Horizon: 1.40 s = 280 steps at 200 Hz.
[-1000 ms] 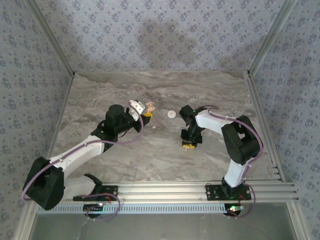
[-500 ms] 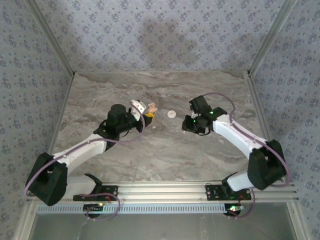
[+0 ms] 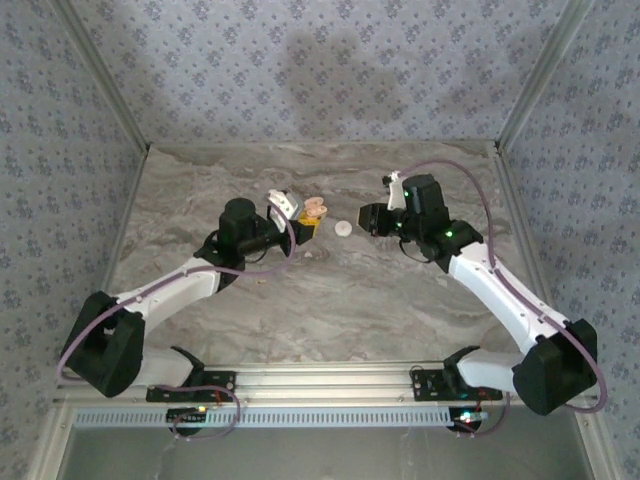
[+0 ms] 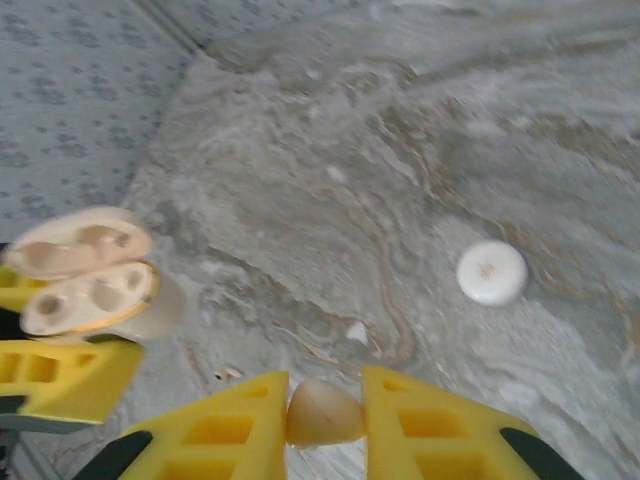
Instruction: Insert wireless bluetooth earbuds into charging case
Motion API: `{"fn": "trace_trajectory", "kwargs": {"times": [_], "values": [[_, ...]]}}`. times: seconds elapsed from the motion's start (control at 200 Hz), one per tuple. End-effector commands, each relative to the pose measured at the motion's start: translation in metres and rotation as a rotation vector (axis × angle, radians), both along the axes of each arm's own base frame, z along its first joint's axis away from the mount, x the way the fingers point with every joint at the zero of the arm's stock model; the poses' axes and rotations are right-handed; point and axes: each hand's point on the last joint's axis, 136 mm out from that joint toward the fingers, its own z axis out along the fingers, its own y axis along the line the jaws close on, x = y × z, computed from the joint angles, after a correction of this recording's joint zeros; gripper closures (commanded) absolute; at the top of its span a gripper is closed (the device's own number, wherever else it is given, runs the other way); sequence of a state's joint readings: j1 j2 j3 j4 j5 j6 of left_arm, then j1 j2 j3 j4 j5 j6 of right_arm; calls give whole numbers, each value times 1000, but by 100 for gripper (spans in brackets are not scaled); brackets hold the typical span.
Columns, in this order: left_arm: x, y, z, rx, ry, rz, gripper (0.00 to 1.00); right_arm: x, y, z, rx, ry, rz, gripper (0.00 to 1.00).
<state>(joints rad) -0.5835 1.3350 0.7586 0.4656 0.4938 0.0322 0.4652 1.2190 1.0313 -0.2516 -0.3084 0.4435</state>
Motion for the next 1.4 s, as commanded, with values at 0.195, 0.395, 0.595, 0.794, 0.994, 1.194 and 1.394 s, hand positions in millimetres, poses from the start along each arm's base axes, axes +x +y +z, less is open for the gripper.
{"fn": "trace_trajectory", "kwargs": {"times": [0.195, 0.395, 0.595, 0.794, 0.994, 1.194, 1.394], "values": [[-13, -17, 29, -47, -92, -115, 83, -12, 36, 66, 110, -258, 191, 76], [-19, -19, 30, -39, -118, -136, 83, -15, 44, 74, 125, -292, 228, 75], [-21, -19, 33, -36, -137, -140, 83, -17, 50, 65, 112, -263, 249, 76], [-23, -19, 35, -38, -147, -140, 83, -17, 52, 55, 91, -242, 256, 76], [-26, -17, 40, -45, -160, -139, 83, -15, 52, 44, 69, -222, 248, 76], [-28, -17, 43, -47, -170, -142, 83, -13, 52, 40, 64, -216, 240, 76], [-29, -16, 45, -51, -175, -141, 83, -12, 53, 38, 63, -215, 240, 76]]}}
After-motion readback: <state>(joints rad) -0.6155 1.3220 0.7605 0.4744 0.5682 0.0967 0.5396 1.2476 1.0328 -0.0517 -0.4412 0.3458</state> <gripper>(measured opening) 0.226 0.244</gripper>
